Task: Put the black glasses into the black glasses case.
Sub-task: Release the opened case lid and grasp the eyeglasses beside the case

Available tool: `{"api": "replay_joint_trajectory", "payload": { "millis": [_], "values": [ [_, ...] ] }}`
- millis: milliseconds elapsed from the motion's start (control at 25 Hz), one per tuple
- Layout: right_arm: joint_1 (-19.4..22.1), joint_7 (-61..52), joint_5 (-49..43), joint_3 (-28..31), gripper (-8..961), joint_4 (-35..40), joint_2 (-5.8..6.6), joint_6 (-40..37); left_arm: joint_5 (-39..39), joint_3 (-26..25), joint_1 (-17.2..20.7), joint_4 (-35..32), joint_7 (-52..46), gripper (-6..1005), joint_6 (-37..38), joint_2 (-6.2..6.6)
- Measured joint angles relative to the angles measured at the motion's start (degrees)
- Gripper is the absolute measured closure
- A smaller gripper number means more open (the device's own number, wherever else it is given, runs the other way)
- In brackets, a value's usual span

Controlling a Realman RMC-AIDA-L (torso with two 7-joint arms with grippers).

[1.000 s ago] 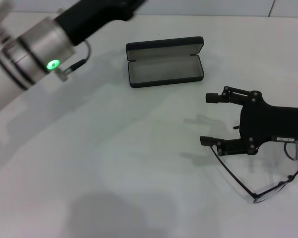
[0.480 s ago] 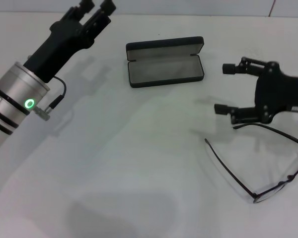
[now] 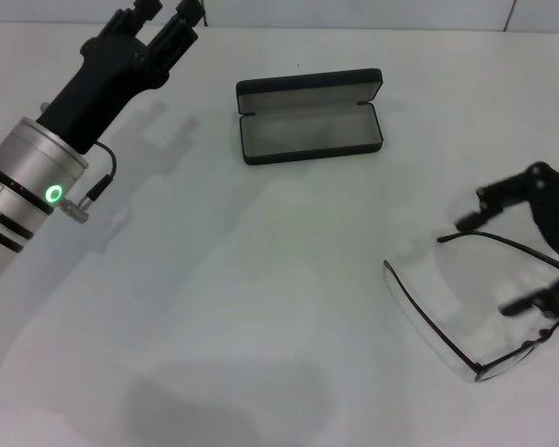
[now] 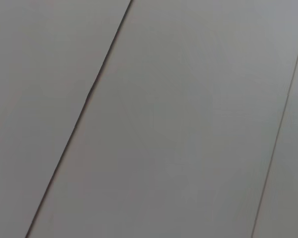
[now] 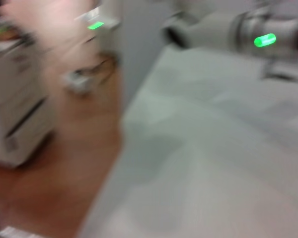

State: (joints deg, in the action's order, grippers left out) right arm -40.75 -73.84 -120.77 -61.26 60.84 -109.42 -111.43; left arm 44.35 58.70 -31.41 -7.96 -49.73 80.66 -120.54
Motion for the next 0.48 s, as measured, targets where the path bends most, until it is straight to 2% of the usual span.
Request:
{"api": "replay_joint_trajectory", "payload": {
  "millis": [80, 160, 200, 280, 360, 480],
  "values": [
    [-2.56, -3.20, -5.17, -0.20, 95, 3.21, -0.27, -4.10, -0.35, -0.01, -0.04, 0.01, 0.39, 290, 0.01, 0.00],
    [-3.89, -5.37, -10.14, -0.36, 95, 6.27, -1.38, -5.63, -0.47, -0.03, -0.09, 0.03, 0.84, 294, 0.01, 0.01],
    [-4.33, -6.69, -15.52, -0.84, 95, 9.46, -3.11, -6.38, -0.49, -0.04, -0.10, 0.03, 1.01, 295, 0.00, 0.01],
    [-4.25, -7.09, -20.02, -2.29, 95, 12.40, -5.02, -6.77, -0.75, -0.06, -0.10, 0.06, 1.70, 298, 0.00, -0.02],
    [-3.78, -7.39, -23.19, -5.90, 95, 14.49, -6.21, -6.81, -1.15, -0.06, -0.07, 0.10, 2.28, 302, -0.02, -0.09],
    [-3.21, -8.85, -23.87, -11.76, 96, 14.80, -6.36, -5.49, -1.38, -0.03, -0.05, 0.30, 2.81, 307, -0.07, -0.13]
  ]
}}
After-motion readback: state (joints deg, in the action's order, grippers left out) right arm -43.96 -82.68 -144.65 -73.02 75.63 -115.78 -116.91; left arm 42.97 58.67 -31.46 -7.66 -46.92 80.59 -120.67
